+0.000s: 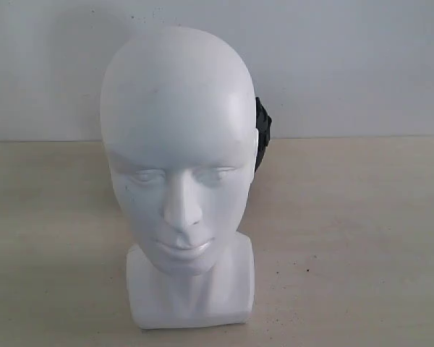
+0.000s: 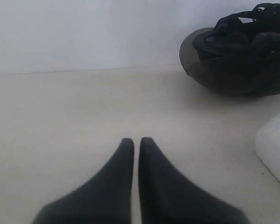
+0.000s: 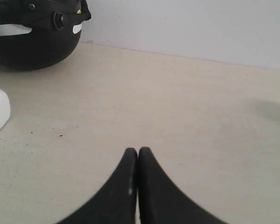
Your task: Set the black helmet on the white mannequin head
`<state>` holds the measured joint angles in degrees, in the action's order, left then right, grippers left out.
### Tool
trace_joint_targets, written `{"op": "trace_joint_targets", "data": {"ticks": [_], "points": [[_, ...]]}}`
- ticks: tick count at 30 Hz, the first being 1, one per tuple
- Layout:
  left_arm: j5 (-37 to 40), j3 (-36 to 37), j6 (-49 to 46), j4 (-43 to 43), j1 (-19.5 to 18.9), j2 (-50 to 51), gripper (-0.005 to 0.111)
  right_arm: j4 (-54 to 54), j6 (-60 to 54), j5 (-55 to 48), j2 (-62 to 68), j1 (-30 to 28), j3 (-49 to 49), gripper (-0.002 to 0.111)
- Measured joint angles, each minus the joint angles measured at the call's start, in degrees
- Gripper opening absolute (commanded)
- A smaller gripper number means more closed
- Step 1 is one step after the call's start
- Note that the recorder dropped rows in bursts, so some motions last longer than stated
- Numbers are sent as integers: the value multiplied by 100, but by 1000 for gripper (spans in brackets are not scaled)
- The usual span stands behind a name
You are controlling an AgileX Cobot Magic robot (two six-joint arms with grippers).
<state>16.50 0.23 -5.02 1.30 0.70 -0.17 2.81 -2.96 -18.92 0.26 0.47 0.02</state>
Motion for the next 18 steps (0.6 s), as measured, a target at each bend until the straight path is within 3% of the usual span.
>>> {"op": "trace_joint_targets", "data": {"ticks": [4, 7, 15, 16, 18], "points": [[0, 0, 0, 0, 0, 0, 4, 96, -175, 261, 0, 0, 0, 0], [0, 0, 0, 0, 0, 0, 4, 133, -259, 1071, 0, 0, 0, 0], [0, 0, 0, 0, 0, 0, 4, -13, -225, 5178, -13, 0, 0, 0], [0, 0, 0, 0, 0, 0, 4, -426, 228, 5972, -13, 0, -38, 0], [0, 0, 0, 0, 0, 0, 4, -1252, 1247, 5985, 34, 0, -518, 0]]}}
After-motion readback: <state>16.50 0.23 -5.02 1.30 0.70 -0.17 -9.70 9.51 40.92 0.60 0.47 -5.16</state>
